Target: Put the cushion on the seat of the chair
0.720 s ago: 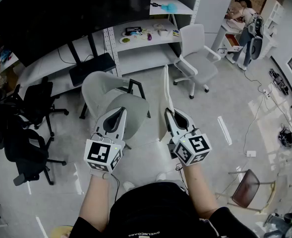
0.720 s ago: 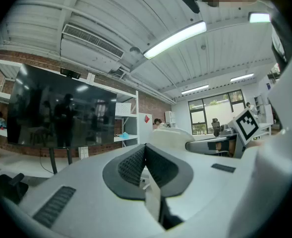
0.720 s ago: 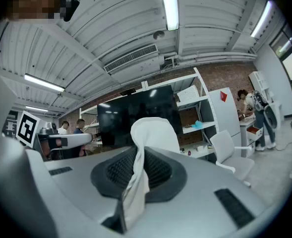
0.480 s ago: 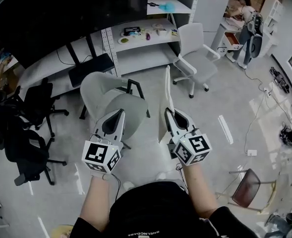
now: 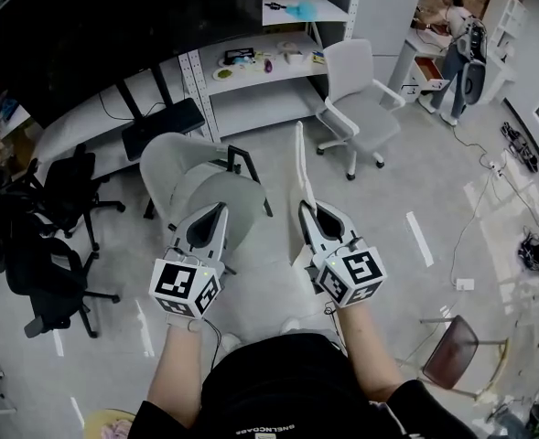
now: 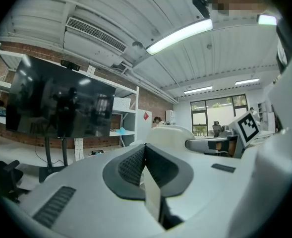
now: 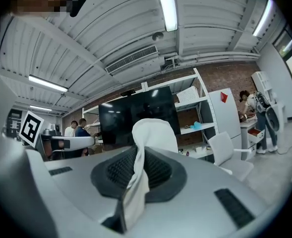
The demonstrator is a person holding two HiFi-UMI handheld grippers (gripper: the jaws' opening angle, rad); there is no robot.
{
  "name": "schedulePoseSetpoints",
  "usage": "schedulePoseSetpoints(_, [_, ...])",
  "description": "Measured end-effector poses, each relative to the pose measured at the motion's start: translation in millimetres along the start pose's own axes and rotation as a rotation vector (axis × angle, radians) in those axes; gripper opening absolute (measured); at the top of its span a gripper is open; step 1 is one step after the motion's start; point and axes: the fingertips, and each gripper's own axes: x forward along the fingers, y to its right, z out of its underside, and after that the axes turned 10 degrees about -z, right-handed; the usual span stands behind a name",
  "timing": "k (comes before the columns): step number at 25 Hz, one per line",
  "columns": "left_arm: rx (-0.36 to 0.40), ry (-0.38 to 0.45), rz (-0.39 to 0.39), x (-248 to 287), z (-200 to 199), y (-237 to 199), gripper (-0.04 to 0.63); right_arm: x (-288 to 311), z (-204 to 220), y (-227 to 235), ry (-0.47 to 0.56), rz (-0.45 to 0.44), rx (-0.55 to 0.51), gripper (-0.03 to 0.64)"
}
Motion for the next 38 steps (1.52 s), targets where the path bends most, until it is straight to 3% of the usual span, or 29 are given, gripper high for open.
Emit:
schedulePoseSetpoints(9, [0.017, -0.02, -0.026, 15.8, 8.8, 35.8, 0.012, -18.1, -2.1, 34.7, 0.013, -0.026, 0.02, 0.043])
schedulePoseSetpoints(18, [0.028, -0.052, -0.028, 27.0, 21.5, 38.4, 0.012, -16.6, 4.9, 48.0, 0.014, -0.027, 0.049, 0.043])
schedulePoseSetpoints(27, [0.0, -0.066, -0.015, 55.0, 33.7, 8.3, 0.012, 21.6, 13.1, 59.9, -0.021, -0.016, 0.045, 0.044])
schedulePoseSetpoints(38, [-0.04, -0.1, -0.024, 98.2, 46.2, -93.0, 0.012, 140.0, 22.5, 60.2, -0.087, -0.021, 0.034, 0.043])
